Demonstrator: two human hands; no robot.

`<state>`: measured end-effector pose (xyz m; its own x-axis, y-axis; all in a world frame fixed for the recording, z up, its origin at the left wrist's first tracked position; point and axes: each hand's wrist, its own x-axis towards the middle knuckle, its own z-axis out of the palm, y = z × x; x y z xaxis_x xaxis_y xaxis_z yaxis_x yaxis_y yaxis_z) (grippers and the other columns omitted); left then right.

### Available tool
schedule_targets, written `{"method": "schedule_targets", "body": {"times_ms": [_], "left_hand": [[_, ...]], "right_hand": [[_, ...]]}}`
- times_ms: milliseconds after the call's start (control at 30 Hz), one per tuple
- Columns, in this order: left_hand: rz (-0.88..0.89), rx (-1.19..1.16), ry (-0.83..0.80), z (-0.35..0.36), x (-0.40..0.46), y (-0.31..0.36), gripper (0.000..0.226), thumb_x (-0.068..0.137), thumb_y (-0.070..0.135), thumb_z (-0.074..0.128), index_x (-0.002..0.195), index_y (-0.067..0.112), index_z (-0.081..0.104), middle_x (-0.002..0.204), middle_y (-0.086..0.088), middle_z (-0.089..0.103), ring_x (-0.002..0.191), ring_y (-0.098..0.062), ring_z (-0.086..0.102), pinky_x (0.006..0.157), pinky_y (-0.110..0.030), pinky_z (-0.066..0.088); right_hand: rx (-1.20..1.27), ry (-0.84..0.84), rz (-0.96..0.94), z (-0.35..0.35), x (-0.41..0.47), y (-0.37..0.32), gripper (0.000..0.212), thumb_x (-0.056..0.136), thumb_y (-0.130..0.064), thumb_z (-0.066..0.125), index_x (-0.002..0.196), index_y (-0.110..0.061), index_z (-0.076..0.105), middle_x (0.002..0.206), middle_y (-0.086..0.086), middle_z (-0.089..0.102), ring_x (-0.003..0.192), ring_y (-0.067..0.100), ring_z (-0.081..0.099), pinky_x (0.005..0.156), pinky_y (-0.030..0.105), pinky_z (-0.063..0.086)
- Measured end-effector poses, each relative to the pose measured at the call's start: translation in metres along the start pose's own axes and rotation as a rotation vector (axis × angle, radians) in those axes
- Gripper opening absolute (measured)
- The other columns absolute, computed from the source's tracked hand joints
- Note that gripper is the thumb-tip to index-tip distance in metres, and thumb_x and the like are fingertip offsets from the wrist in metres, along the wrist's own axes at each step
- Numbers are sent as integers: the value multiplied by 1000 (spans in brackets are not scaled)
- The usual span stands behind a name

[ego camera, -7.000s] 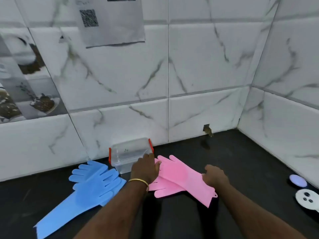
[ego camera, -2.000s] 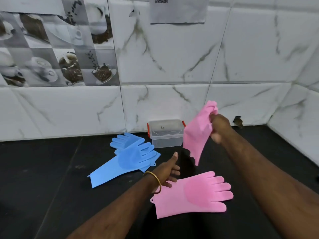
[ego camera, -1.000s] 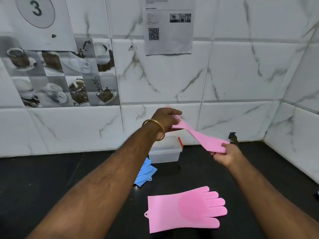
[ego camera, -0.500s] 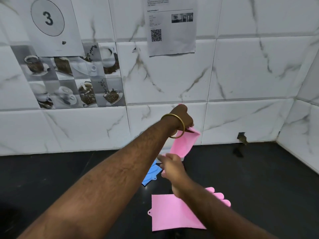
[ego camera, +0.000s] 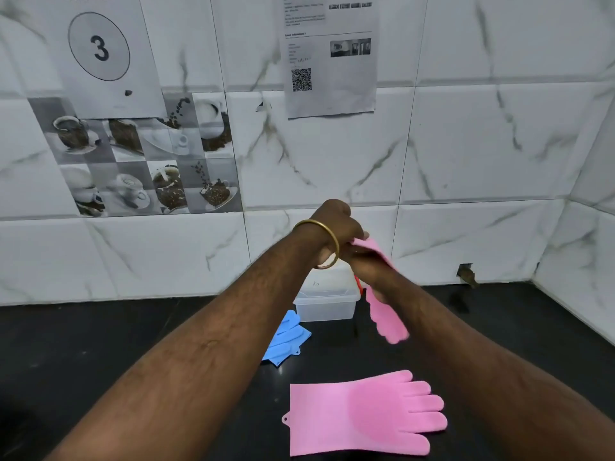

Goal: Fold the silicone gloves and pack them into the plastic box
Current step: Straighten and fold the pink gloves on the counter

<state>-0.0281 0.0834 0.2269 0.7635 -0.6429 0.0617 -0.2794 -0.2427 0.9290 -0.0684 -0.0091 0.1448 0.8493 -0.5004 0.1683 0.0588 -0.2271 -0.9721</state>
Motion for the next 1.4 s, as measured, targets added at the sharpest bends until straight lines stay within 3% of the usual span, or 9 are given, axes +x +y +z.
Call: {"method": "schedule_targets", "body": {"times_ms": [133,300,633,733,833,900,1000,1167,1400], "left_hand": [[-94,-184,-46,5,-7,-24,49,73,-19,69,116,1,57,112,-18,51,90,-35,61,83,-54,58],[-195,-292,-60,11,-16,-59,68,73,-20,69,136,-4,47,129,-24,52,106,-40,62,84,-48,59],[-282,-467,-125,4,-37,-129,65,76,-20,67,134,5,52,123,-17,56,96,-24,63,62,-29,62],[-296,-466,-134,4,-44,-155,67,77,-17,68,137,7,51,124,-18,58,105,-28,62,76,-35,61],[-303,-416,-116,8,-53,-181,67,75,-13,72,135,11,53,128,-21,59,117,-34,59,95,-47,53],[-300,-357,-99,12,-61,-198,63,74,-8,76,130,15,58,125,-17,61,114,-31,61,94,-43,55],[-298,-183,-92,16,-77,-223,61,74,-2,79,127,22,59,123,-7,58,99,-17,61,72,-23,59],[-415,-79,-182,27,-105,-269,77,73,-5,78,137,25,47,129,-2,43,100,-16,55,54,-21,57],[-403,181,-145,35,-119,-309,94,70,10,84,147,24,33,153,0,29,138,-21,36,104,-34,44]], "right_hand": [[-148,-148,176,-32,-11,44,56,90,-40,66,143,-36,45,137,-9,48,121,18,52,85,37,52],[-184,5,185,-49,-28,97,49,86,-34,74,132,-27,56,133,-6,60,125,16,53,109,41,42],[801,279,469,-115,-74,135,29,95,-5,45,121,-8,57,114,14,51,106,22,54,80,38,49],[933,257,493,-112,-88,143,39,93,-44,45,94,-17,73,107,5,66,87,23,69,74,38,55],[918,327,573,-125,-89,158,91,47,-93,61,95,-17,73,99,7,72,99,30,68,96,49,47],[897,214,597,-122,-93,155,82,55,-81,72,101,-13,71,102,11,71,106,32,66,101,51,45],[766,226,594,-115,-96,164,16,89,-24,67,80,-13,61,84,10,63,79,27,70,72,42,59],[710,160,705,-100,-110,184,12,92,-6,55,98,-15,51,84,14,60,80,32,63,62,43,56],[642,164,770,-86,-118,199,25,93,-15,58,118,-16,55,106,19,64,94,38,67,76,56,55]]}}
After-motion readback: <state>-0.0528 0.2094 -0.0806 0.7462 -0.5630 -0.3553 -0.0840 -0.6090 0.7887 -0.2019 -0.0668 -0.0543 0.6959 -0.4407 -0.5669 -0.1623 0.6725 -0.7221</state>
